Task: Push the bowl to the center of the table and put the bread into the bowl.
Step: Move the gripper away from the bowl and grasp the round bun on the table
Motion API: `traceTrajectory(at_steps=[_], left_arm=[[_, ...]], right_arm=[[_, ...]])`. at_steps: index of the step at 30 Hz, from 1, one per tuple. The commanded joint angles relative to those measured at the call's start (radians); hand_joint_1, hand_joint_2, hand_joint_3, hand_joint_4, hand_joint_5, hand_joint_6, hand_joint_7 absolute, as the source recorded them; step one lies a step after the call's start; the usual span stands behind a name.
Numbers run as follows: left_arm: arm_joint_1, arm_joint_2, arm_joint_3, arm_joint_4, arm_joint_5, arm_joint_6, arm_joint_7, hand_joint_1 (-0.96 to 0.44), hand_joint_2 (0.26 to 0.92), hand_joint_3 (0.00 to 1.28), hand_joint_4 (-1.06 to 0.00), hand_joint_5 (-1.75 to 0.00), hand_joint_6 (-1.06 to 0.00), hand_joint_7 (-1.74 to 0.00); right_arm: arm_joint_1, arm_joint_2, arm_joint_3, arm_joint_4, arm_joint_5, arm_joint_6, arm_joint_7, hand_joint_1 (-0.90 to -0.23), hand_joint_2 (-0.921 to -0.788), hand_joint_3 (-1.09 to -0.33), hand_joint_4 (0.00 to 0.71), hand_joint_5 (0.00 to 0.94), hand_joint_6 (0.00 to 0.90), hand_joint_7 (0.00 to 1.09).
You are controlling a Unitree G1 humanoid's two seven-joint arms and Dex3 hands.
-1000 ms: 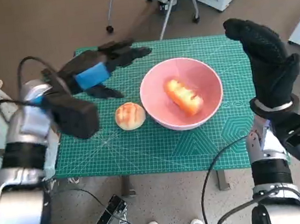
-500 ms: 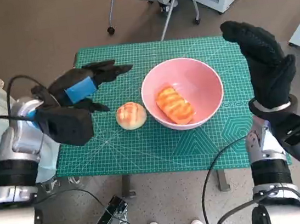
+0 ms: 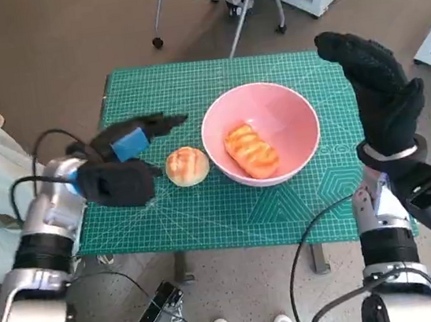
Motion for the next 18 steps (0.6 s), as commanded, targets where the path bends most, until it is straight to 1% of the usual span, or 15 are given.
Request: traceTrajectory(at_steps=[1,12,18], left_arm=[[-0.029,-0.031,-0.03,0.086,0.033,0.014,0.039,-0.26,0.803,0.01,-0.24,0.0,-0.36,-0.03],[-0.067,-0.11,-0.082,0.233,0.076,0.047,0.102,-0.28,0.81,0.01,-0.26,-0.01,-0.38,-0.03],[-0.08,-0.158,-0.103,0.295,0.093,0.074,0.139,-0.26,0.819,0.01,-0.31,-0.02,-0.4,-0.03]], right_arm=[[0.011,-0.006,-0.001,0.002,0.008,0.015,0.01,-0.582,-0.921,-0.678,0.363,0.001,0.028,0.76],[0.01,-0.005,-0.001,0.001,-0.001,0.011,0.002,-0.581,-0.921,-0.679,0.363,0.001,0.027,0.76],[0.005,-0.004,-0.001,0.008,-0.005,0.009,0.001,-0.578,-0.921,-0.679,0.363,0.001,0.028,0.76]])
